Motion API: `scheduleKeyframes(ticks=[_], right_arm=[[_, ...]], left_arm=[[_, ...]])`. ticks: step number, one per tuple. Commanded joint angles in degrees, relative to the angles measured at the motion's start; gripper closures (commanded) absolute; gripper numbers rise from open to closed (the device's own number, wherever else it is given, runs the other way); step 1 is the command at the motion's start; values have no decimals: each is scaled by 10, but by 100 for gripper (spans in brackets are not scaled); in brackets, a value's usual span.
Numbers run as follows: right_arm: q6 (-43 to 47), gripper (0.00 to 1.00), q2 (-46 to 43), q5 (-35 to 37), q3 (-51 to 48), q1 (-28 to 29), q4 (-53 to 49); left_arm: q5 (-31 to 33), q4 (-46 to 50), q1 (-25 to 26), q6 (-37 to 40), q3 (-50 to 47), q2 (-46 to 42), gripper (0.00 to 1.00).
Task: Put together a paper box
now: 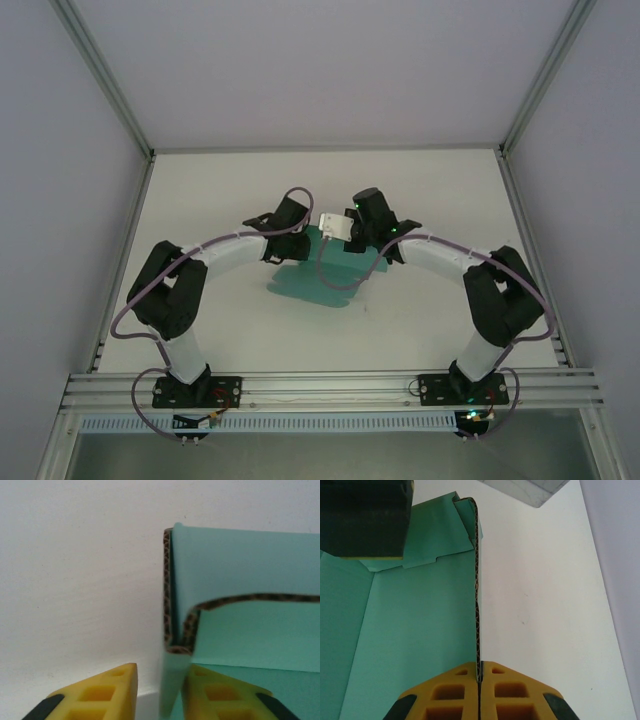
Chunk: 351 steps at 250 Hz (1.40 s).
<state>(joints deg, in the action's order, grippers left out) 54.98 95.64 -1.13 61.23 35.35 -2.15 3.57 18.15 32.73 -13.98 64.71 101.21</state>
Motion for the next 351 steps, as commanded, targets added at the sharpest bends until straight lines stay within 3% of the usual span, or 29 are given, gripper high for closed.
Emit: scheduleKeyframes(ticks=[1,64,90,169,184,199,219,260,279,339,351], right_arm=[[13,100,-21,-17,-15,3,-3],[3,100,-27,-41,-12,5,-3],[0,100,-30,-45,-10,7,-8],[-6,100,-43,-42,-19,9,-5],[-8,100,-47,-44,-21,8,-3],[-8,100,-50,-41,-22,9,-3],[-15,100,-54,-36,-22,9,0],[-38,100,-68,-45,-30,9,6],[-46,100,-65,-42,-32,9,7],[-53,100,-56,-35,-31,9,7],[-53,100,-56,-34,-28,8,3]], left_arm=[[-8,-17,-14,-4,-23,-8,68],[-61,-76,-22,8,-24,-1,64],[-50,-75,-23,9,-10,10,65],[-23,-66,-23,-4,0,57,78],[-13,-77,-23,-11,-10,61,86],[8,-77,-23,-17,-14,66,100],[77,-77,-21,-38,-21,71,100],[282,-102,5,-77,-59,60,100],[308,-128,14,-77,-76,52,100],[235,-125,18,-54,-61,61,100],[213,-127,18,-51,-61,60,88]])
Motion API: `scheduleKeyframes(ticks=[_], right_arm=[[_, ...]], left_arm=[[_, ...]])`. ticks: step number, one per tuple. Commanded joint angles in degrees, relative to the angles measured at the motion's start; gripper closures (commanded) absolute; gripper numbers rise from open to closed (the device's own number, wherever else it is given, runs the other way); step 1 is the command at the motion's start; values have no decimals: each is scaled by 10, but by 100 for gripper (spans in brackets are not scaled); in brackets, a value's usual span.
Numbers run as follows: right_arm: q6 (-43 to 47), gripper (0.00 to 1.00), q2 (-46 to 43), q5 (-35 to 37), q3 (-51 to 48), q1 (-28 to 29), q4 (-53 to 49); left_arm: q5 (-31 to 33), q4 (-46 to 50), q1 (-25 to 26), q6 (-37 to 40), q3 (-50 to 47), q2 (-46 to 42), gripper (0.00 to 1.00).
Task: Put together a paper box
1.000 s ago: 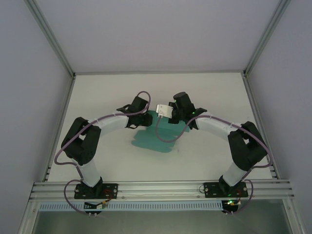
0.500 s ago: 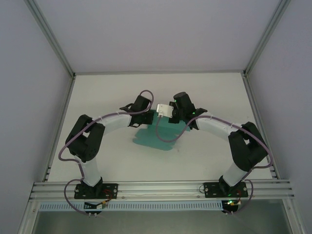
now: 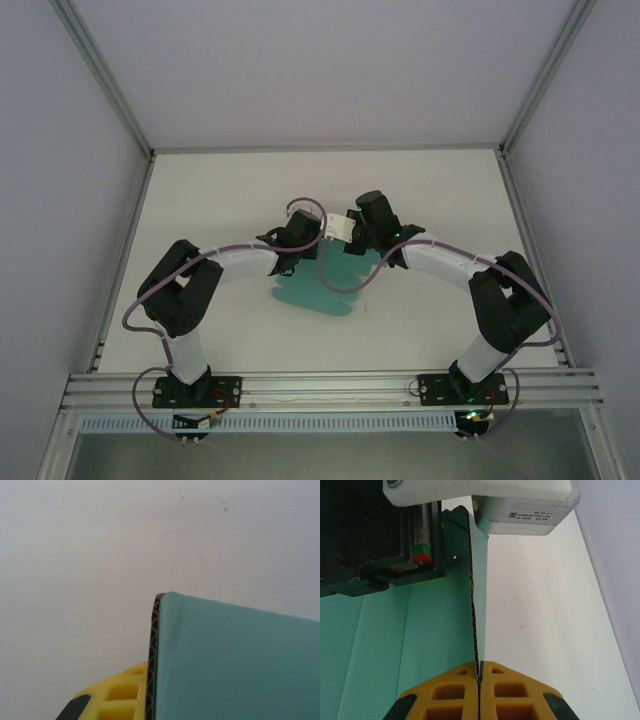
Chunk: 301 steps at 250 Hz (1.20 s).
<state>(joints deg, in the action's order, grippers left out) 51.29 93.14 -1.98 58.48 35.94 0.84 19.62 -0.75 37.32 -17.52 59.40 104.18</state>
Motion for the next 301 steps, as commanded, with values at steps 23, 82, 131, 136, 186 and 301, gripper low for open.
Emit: scheduleKeyframes(ticks=[23,82,131,136,186,301], right_arm=[[-13,100,-31,-19,6,2,-37],[-7,100,-23,-13,15,3,-56],[-4,100,-24,-14,20,2,-64],[-4,100,-25,-14,20,2,-63],[-5,100,-24,-8,24,2,-63],[-21,100,-23,-2,23,1,-59]], left_arm=[[21,54,-27,-12,-20,19,69],[-11,58,-28,-6,-45,-7,62],[-26,48,-28,-10,-48,-15,65],[-20,51,-29,-10,-44,-12,66],[-23,68,-28,-12,-26,11,97],[16,88,-23,-3,-9,-10,94]])
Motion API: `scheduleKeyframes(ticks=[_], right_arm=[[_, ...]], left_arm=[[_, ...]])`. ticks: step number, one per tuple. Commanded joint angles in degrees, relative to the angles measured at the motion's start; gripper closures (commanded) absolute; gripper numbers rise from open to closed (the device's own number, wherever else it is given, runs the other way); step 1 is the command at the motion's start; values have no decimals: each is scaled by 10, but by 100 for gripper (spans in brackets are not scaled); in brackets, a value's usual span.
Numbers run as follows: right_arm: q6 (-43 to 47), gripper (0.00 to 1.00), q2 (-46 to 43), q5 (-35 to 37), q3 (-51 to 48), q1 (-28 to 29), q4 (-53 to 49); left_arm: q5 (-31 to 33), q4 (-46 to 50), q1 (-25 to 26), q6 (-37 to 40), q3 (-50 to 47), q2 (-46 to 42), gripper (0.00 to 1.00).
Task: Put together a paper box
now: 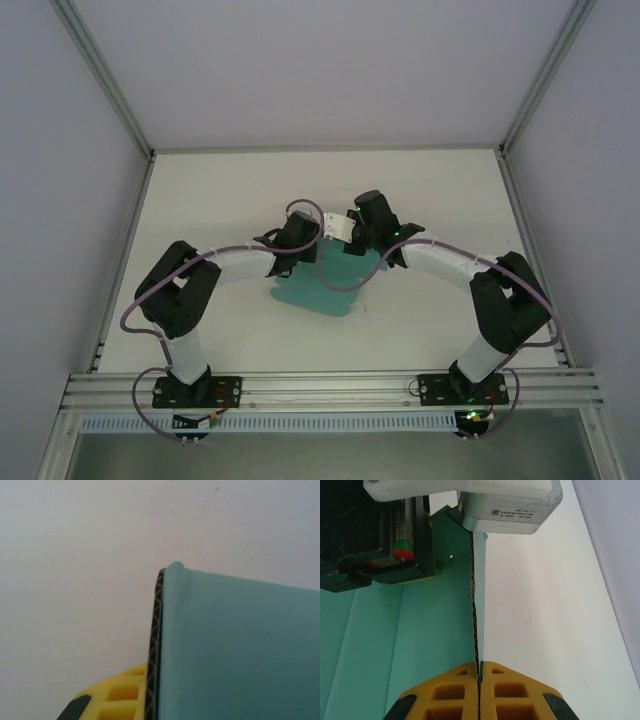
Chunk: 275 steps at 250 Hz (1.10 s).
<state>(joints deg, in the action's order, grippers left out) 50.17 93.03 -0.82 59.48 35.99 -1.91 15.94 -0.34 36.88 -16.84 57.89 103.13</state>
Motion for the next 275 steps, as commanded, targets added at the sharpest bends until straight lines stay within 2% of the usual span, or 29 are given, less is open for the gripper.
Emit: scheduleKeyframes(ticks=[1,18,36,121,139,158,203,237,275], right_arm=[[-10,100,-22,-14,12,1,-32],[-10,100,-21,-11,13,1,-32],[-10,100,-18,-8,12,1,-32],[-12,100,-16,-14,10,1,-29],[-13,100,-18,-13,9,1,-27],[-13,100,-20,-18,8,1,-24],[-15,100,-21,-23,8,1,-23],[-18,100,-21,-21,8,1,-22],[-22,100,-18,-17,9,1,-19]], left_arm=[[51,84,-19,-10,6,-1,92],[21,76,-19,-9,2,-18,65],[0,55,-19,-10,-14,-38,47],[-79,45,-20,-15,-43,-139,39],[-66,55,-20,-16,-39,-145,39],[-43,68,-23,-16,-32,-135,43],[-63,72,-29,-10,-3,-95,58],[-71,72,-29,-6,25,-61,62],[-86,76,-29,-6,50,-27,74]])
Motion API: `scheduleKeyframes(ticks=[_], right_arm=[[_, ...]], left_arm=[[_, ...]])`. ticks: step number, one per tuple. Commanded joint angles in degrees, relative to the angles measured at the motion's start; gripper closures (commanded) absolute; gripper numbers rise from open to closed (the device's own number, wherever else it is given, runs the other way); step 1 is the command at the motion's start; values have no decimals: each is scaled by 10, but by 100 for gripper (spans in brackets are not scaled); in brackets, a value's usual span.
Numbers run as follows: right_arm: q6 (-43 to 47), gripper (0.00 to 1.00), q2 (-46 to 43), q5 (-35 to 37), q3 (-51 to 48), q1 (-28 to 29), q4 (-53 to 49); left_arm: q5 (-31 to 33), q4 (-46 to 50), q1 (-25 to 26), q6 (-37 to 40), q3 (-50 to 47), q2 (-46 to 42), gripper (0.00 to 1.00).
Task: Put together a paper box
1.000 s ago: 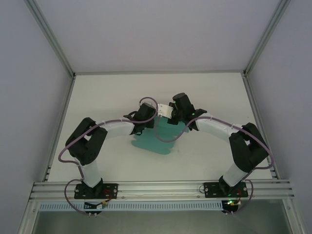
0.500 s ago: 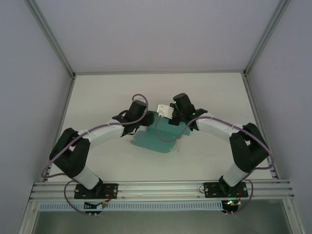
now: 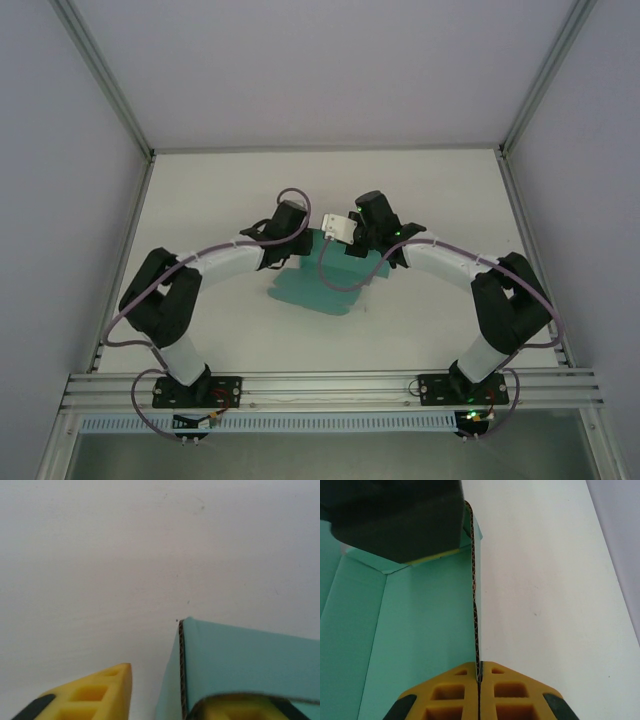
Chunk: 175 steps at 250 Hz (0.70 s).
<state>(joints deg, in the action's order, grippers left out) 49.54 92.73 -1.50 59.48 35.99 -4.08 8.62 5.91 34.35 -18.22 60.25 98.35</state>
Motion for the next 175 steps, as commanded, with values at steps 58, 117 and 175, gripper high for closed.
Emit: scheduleKeyframes(ticks=[58,117,175], right_arm=[[-31,86,-13,-2,7,1,17],[-113,0,-97,-1,-74,1,146],[-222,0,-209,80,-111,-18,179]], left_arm=[[11,11,-3,-1,30,22,100],[102,23,5,-5,29,0,100],[141,15,6,0,0,-40,100]])
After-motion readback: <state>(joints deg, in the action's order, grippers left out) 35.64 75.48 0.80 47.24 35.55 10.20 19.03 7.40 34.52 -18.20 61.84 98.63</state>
